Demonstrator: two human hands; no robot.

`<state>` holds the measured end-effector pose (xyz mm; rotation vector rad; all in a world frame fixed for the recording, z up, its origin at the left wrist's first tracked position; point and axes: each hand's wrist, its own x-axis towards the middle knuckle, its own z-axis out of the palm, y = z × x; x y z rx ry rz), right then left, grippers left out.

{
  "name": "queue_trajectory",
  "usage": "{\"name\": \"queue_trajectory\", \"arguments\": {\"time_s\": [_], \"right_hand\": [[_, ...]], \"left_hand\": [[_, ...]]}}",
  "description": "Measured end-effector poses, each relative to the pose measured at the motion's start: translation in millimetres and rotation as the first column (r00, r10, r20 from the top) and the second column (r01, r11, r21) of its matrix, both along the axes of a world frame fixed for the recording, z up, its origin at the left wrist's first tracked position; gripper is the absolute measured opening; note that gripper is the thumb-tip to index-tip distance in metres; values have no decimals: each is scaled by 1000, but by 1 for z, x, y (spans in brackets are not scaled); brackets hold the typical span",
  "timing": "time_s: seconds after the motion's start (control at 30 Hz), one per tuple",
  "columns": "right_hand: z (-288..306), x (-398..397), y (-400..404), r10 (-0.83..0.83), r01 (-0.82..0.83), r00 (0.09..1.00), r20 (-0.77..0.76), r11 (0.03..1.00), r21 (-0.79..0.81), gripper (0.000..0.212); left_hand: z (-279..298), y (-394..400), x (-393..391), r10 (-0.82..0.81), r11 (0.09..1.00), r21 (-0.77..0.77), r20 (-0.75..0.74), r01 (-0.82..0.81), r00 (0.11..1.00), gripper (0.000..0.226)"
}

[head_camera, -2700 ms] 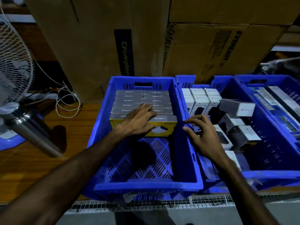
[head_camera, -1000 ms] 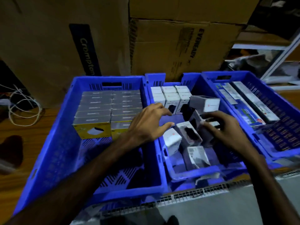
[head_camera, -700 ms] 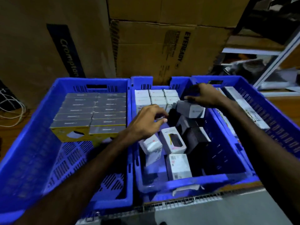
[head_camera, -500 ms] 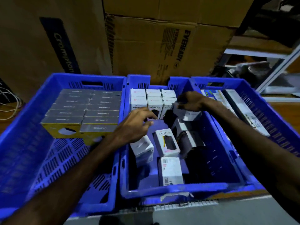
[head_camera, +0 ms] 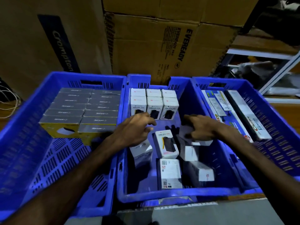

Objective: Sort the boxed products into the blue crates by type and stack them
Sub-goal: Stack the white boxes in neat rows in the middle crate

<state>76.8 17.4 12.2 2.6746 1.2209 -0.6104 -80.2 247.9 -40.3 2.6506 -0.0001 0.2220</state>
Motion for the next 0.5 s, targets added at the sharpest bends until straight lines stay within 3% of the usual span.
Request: {"name": "queue_trajectory", "arguments": {"time_s": [0.1, 0.27, 0.5], "right_hand": [[4, -16, -9, -11, 13, 998, 65, 1000, -20, 52], [17, -28, -11, 14, -15, 988, 156, 1000, 7, 54], [8, -57, -22, 1, -13, 999, 41, 955, 296, 62]], "left_hand": [[4, -1, -1, -5, 1000, 24, -30, 6, 1000, 22], [9, -3, -2, -15, 1000, -6, -36, 15, 999, 22], [9, 1, -1, -4, 995, -95, 0, 4, 1000, 32]]}}
